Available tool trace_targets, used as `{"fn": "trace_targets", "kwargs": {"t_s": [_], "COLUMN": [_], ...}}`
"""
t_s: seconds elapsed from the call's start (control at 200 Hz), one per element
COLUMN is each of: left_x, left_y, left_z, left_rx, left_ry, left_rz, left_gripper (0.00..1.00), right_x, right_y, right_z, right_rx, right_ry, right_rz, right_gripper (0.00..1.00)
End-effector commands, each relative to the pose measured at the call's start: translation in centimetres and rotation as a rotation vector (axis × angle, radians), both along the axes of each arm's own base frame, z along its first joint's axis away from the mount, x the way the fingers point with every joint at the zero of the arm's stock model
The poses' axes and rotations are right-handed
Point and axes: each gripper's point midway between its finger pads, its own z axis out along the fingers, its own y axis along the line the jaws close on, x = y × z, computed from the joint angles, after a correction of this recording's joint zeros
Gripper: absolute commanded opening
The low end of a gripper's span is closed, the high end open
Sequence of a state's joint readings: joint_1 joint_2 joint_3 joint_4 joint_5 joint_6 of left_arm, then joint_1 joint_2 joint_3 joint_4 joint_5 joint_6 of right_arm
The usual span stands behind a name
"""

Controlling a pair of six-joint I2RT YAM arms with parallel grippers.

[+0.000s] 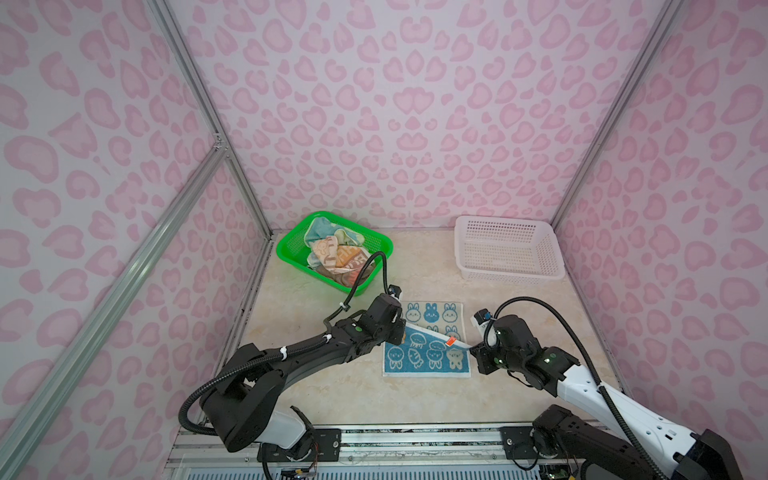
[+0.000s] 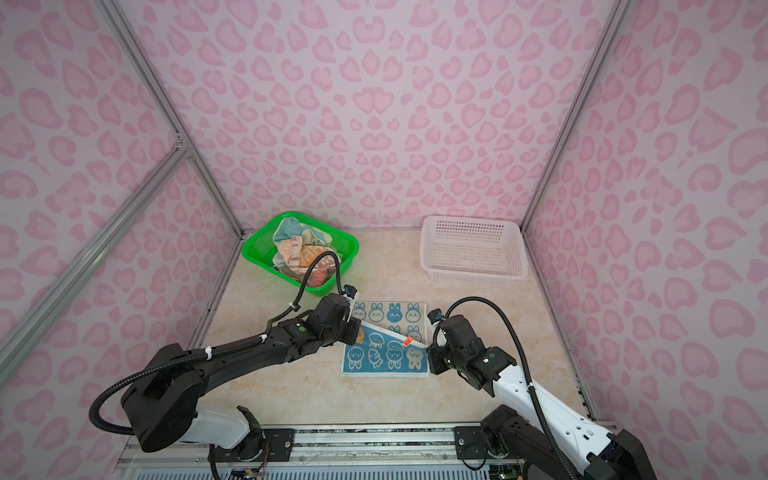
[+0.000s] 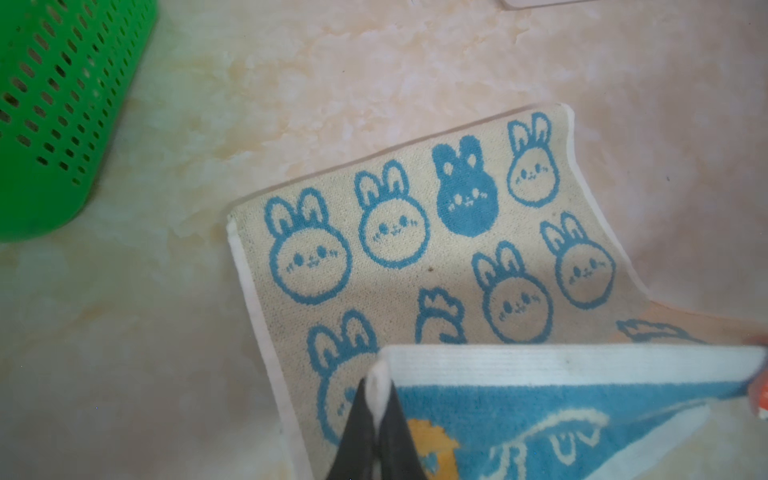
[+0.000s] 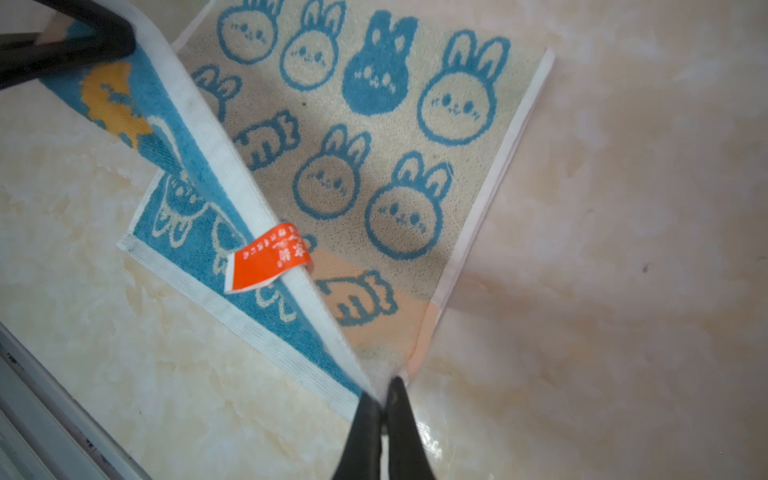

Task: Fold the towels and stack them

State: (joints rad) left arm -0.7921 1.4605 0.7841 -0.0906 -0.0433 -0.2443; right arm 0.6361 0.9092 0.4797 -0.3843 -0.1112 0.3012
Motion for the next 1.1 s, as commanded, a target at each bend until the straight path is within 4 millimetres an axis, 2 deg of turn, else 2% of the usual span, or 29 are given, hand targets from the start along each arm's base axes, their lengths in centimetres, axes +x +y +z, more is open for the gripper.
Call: {"fn": "trace_targets", "kwargs": {"t_s": [0.0, 0.16, 0.175, 0.215, 0.28, 0.445, 0.515, 0.575, 0.665, 0.795, 0.875, 0.925, 1.04, 1.095], "left_x": [-0.2, -1.7, -1.9, -2.5, -2.7, -4.4, -4.7, -4.6, -4.0, -2.9, -2.4, -2.1, -1.4, -1.1], "left_y": [0.1, 0.2, 0.2, 0.4, 0.3, 0.4, 0.6, 1.1, 2.1, 3.1, 3.3, 3.6, 4.2, 4.5], "left_z": [-1.1, -1.9, -2.0, -2.4, -2.0, -1.6, -1.0, -0.2, 1.1, 3.1, 4.3, 4.9, 6.2, 6.6], "left_rx": [-0.007, -0.031, -0.032, -0.028, -0.059, -0.097, -0.119, -0.134, -0.145, -0.159, -0.178, -0.189, -0.206, -0.211], "left_ry": [0.012, 0.016, 0.018, 0.027, 0.006, -0.004, -0.022, -0.050, -0.107, -0.177, -0.207, -0.224, -0.244, -0.247], "left_rz": [0.026, -0.004, -0.009, -0.015, -0.020, -0.057, -0.057, -0.037, 0.019, 0.096, 0.125, 0.151, 0.196, 0.213], "left_gripper": [0.12, 0.35, 0.41, 0.47, 0.52, 0.56, 0.56, 0.57, 0.61, 0.72, 0.78, 0.85, 0.99, 0.98], "right_x": [-0.7, -2.1, -2.2, -2.5, -3.0, -4.4, -5.0, -5.3, -4.7, -2.8, -1.8, -1.1, 0.2, 1.0], "right_y": [0.2, 0.5, 0.6, 0.6, 0.7, 1.2, 1.2, 0.9, 1.1, 1.4, 2.2, 2.9, 5.5, 6.7], "right_z": [-0.7, -1.5, -1.5, -1.7, -2.1, -2.3, -2.4, -2.4, -1.3, 0.9, 1.9, 2.0, 1.9, 1.5], "right_rx": [0.015, 0.018, 0.021, 0.026, 0.034, 0.056, 0.053, 0.048, 0.079, 0.113, 0.114, 0.105, 0.101, 0.100], "right_ry": [0.027, 0.049, 0.047, 0.053, 0.061, 0.087, 0.104, 0.110, 0.077, -0.008, -0.040, -0.047, -0.037, -0.022], "right_rz": [-0.015, 0.010, 0.012, 0.018, 0.025, 0.066, 0.082, 0.070, 0.047, -0.006, 0.004, 0.018, 0.087, 0.109], "right_gripper": [0.00, 0.07, 0.08, 0.10, 0.14, 0.30, 0.39, 0.43, 0.52, 0.67, 0.71, 0.72, 0.75, 0.76]}}
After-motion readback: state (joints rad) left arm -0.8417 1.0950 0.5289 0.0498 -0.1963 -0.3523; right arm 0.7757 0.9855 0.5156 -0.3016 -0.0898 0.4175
